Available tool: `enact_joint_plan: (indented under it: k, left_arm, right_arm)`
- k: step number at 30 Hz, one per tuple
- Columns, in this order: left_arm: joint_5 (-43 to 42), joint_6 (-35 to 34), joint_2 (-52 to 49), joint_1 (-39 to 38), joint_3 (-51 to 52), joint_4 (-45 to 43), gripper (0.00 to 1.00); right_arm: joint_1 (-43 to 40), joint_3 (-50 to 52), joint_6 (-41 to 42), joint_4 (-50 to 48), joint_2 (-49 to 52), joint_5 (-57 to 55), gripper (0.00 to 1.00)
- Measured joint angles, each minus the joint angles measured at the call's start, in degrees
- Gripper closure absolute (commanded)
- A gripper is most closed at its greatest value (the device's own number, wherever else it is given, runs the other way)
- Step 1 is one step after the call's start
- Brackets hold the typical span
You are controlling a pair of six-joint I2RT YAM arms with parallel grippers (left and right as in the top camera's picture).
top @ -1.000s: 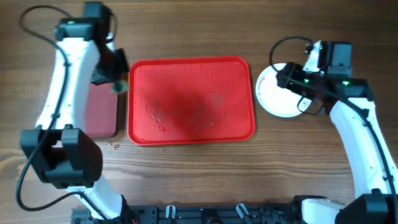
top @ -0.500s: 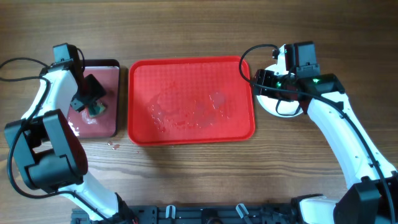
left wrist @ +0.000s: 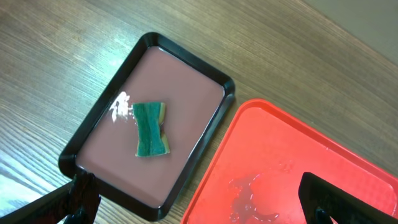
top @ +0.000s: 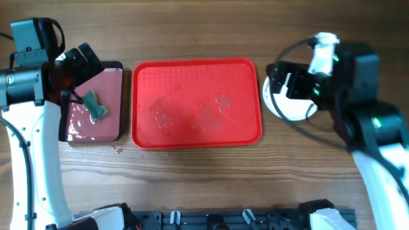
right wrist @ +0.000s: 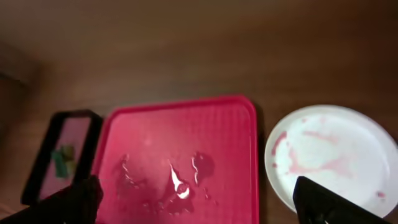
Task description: Clean dirty plates on tray and stack at the side
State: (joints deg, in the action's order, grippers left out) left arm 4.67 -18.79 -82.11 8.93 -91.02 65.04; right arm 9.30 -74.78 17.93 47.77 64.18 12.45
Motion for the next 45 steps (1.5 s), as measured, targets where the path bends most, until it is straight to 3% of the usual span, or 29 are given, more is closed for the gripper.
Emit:
enact_joint_plan:
  k: [2, 5, 8, 9, 14, 16, 21, 24, 28, 36, 45]
  left_arm:
    - [-0.02, 0.00, -0.11, 0.00, 0.11, 0.15, 0.00]
    - [0.00, 0.00, -0.11, 0.00, 0.11, 0.11, 0.00]
    - [0.00, 0.00, -0.11, 0.00, 0.11, 0.15, 0.00]
    - [0.00, 0.00, -0.11, 0.02, 0.11, 0.11, 0.00]
    - [0.00, 0.00, -0.11, 0.00, 0.15, 0.13, 0.00]
    - [-0.02, 0.00, -0.11, 0.00, 0.15, 0.13, 0.00]
    - [-0.02, 0.00, -0.11, 0.00, 0.17, 0.22, 0.00]
    - [0.00, 0.00, -0.11, 0.00, 0.22, 0.13, 0.00]
    - [0.00, 0.00, -0.11, 0.00, 0.22, 0.13, 0.00]
    - [0.00, 0.00, -0.13, 0.02, 0.22, 0.13, 0.00]
    - [0.00, 0.00, -0.13, 0.02, 0.22, 0.13, 0.00]
  right_arm:
    - [0.00, -0.31, 3.32, 0.72, -6.71, 0.02, 0.00]
    - [0.00, -0.37, 19.61, 1.86, -14.36, 0.22, 0.00]
    - [0.00, -0.70, 29.86, 8.33, -16.94, -1.09, 0.00]
    - [0.00, -0.74, 31.76, 13.84, -16.83, -1.55, 0.00]
    - [0.04, -0.22, 33.62, 21.22, -17.05, -7.23, 0.00]
    - [0.04, 2.97, 31.12, 17.33, -19.41, -11.32, 0.00]
    - [-1.03, 21.59, 5.35, -5.99, -36.26, -9.94, 0.00]
    - [-2.58, 37.40, -3.30, -18.10, -45.90, -7.28, 0.00]
    - [-2.67, 53.64, -5.88, -30.51, -54.25, -6.29, 0.00]
    - [-2.67, 73.53, -6.34, -51.10, -63.06, -4.70, 0.00]
    - [-2.67, 74.40, -6.34, -48.24, -63.12, -4.50, 0.00]
